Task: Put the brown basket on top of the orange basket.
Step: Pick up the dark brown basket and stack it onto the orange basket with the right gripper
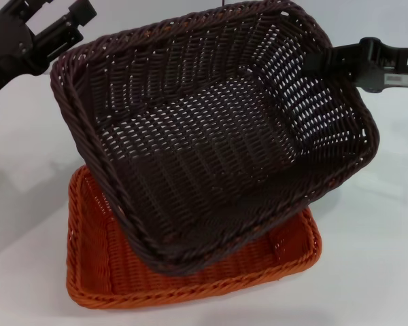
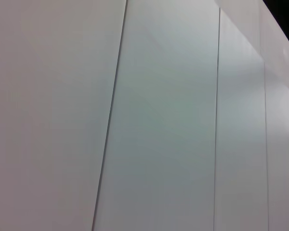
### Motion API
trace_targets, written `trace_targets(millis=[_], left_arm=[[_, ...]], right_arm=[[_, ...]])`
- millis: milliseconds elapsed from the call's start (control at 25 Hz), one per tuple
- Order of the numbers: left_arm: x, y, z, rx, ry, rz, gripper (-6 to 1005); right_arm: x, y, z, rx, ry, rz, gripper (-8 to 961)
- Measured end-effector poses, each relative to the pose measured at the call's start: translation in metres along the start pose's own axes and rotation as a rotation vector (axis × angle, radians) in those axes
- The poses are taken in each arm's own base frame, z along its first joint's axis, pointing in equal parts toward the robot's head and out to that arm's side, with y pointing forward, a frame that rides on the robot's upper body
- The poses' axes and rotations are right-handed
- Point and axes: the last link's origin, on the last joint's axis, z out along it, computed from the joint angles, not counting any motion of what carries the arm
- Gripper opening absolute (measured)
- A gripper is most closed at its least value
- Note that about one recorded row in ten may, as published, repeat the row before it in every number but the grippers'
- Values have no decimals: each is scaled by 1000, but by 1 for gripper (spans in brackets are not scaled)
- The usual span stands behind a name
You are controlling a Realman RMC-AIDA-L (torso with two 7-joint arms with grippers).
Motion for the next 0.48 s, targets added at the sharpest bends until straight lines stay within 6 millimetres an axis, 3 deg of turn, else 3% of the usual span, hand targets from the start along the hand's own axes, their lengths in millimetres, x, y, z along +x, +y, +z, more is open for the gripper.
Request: trace_targets(millis=[280, 480], left_arm=[[-1, 1, 1, -5, -7, 0, 827], [9, -11, -7, 58, 23, 64, 827]], right_arm=[[12, -6, 4, -15, -26, 53, 174], [20, -11, 3, -21, -43, 85, 174]])
